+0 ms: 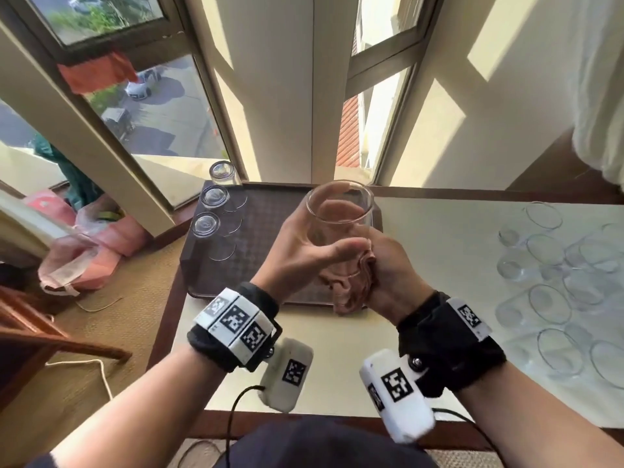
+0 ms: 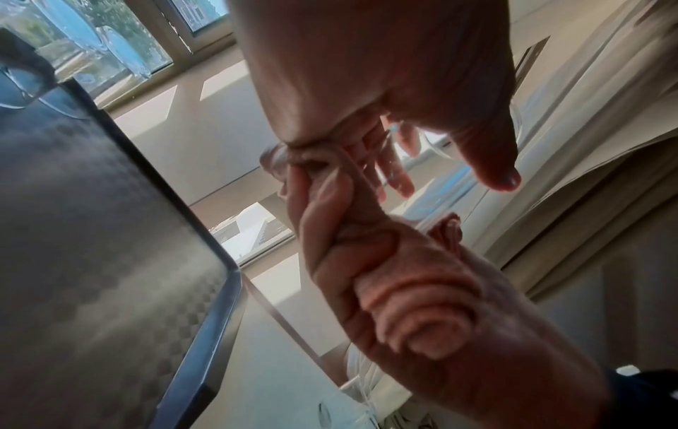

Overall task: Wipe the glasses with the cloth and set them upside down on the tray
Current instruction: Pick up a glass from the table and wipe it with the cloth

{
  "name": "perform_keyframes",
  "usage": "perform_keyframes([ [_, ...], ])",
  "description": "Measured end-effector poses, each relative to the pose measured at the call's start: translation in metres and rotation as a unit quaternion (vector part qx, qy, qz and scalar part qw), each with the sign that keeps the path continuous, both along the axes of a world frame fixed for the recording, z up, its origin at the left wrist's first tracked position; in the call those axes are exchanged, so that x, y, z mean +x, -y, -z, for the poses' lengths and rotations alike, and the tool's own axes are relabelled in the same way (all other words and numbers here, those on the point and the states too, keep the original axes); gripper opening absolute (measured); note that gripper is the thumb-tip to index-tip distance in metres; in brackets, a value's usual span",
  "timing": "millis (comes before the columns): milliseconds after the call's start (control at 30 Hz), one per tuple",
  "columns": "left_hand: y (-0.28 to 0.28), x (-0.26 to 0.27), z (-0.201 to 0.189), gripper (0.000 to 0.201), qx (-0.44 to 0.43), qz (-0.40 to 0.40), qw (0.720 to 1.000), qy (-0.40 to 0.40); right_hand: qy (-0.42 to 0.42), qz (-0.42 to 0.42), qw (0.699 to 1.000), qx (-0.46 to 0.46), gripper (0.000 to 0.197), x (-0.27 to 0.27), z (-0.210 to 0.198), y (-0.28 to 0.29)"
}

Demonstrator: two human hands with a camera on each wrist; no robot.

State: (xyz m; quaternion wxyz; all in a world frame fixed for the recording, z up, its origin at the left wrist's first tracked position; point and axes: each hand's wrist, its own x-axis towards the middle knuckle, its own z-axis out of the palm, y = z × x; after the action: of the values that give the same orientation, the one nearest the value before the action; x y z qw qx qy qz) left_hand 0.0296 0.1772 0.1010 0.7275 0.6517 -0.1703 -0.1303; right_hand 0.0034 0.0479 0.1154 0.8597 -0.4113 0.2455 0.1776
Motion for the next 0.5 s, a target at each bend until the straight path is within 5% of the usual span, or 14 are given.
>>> perform_keyframes([
  [100,0.0,-0.002,0.006,0.068,0.011,0.0,1.0,-0.004,0.01,0.007,0.995,-0.101,0.031,-0.003,0.005,0.003],
  [300,-0.005,0.001,-0.001,0.07,0.02,0.029,0.999,0.022,0.053,0.004,0.987,-0.154,0.034,-0.016,-0.003,0.016],
  [500,-0.012,0.01,0.004,0.058,0.176,0.019,0.983,0.041,0.148,0.067,0.946,-0.279,0.044,-0.012,0.001,0.048],
])
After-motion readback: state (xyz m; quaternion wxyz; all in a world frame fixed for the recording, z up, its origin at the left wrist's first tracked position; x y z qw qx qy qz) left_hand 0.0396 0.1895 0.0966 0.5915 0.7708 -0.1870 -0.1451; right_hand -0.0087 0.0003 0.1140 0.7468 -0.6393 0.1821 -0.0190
